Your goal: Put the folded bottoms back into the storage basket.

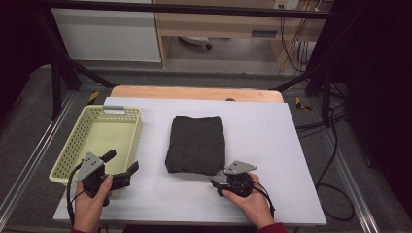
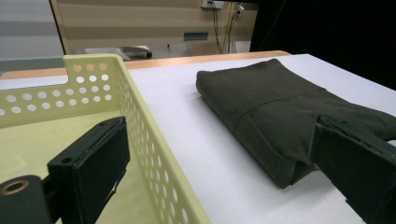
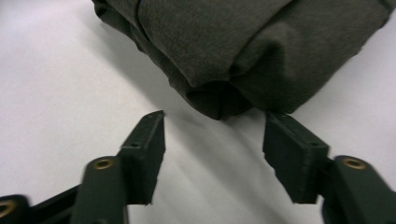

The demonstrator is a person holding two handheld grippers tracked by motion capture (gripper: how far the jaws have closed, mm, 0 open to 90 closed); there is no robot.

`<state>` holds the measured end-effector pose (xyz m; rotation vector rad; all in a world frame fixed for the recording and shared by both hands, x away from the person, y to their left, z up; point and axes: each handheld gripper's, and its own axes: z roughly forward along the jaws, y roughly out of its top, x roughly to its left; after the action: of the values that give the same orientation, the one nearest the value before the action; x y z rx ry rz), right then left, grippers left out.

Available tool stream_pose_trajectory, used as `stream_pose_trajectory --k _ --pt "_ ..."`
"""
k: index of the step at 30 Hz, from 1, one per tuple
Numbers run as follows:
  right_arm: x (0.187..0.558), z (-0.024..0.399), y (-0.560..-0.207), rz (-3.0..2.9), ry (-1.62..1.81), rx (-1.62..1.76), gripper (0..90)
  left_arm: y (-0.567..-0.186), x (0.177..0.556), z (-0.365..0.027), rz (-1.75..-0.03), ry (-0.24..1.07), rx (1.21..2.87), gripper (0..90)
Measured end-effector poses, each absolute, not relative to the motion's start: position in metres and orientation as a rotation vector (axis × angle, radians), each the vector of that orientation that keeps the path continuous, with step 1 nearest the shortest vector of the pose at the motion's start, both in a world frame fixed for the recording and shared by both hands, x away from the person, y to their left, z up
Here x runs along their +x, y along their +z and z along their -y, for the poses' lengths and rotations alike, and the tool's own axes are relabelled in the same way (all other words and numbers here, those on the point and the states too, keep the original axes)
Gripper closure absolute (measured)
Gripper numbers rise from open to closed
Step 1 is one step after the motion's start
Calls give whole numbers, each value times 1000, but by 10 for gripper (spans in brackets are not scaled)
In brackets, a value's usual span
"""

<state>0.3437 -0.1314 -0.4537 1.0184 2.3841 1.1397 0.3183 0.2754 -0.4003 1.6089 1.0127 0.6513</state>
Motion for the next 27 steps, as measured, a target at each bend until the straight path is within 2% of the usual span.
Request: stream_pose_trajectory --k 4,12,15,16,19,27 --pt "346 124 -457 -2405 1141 993 513 -401 317 -275 -1014 650 1610 56" --pt "357 111 -462 -2365 1111 996 530 -402 318 -278 -1037 655 1593 60" --pt "357 109 -461 -2353 1104 983 582 -402 319 -279 -1041 654 1592 61" --pt "356 109 -461 -2346 1103 943 675 -402 319 -279 -1041 653 1592 61" --pt "355 109 -460 -2338 1114 920 768 -402 319 -280 -1045 650 1590 62" --pt "349 113 -455 -2341 1151 914 794 -402 320 -281 -1054 649 1586 64"
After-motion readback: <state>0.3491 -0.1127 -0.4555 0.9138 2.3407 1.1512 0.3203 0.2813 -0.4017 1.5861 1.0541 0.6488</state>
